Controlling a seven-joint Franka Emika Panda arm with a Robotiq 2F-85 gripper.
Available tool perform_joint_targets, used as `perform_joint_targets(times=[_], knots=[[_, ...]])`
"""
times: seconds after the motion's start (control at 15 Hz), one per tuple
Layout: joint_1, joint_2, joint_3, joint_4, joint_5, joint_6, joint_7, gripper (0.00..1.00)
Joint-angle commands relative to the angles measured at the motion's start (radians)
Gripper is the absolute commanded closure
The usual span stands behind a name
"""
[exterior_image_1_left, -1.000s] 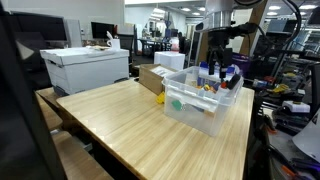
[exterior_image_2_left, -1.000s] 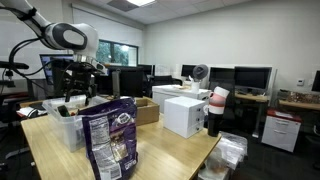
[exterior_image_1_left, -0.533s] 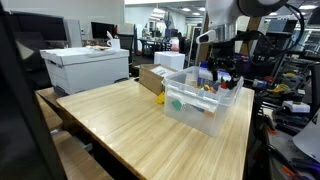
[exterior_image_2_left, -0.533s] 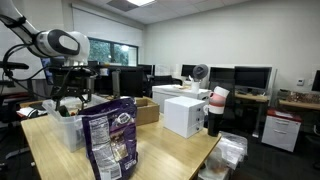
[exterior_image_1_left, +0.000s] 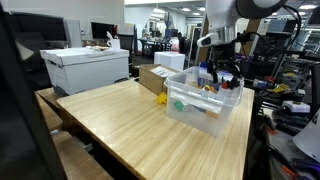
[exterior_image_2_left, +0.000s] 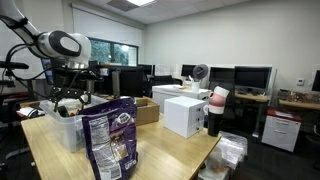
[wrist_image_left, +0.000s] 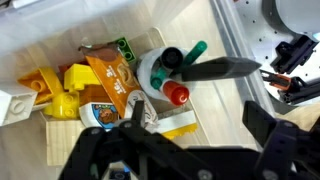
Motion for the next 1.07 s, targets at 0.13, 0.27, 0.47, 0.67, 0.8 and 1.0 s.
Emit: perform_joint_targets(times=[0.13,0.27,0.47,0.67,0.8,1.0], knots=[[0.002,-0.006,-0.001,-0.019,-0.010,0.066,-0.043,0.00],[-0.002,-0.001,0.000,-0.017,-0.033,0.085,-0.047,0.00],[-0.010,0.013,-0.007,-0.018,-0.064,0.073,-0.067,0.00],[-0.020,0.014,-0.017,-0.042,-0.082,0.111,-0.056,0.00],[-0.029,0.020,-0.025,-0.061,-0.111,0.133,-0.040,0.00],[-0.040,0.021,-0.021,-0.077,-0.162,0.162,-0.013,0.00]])
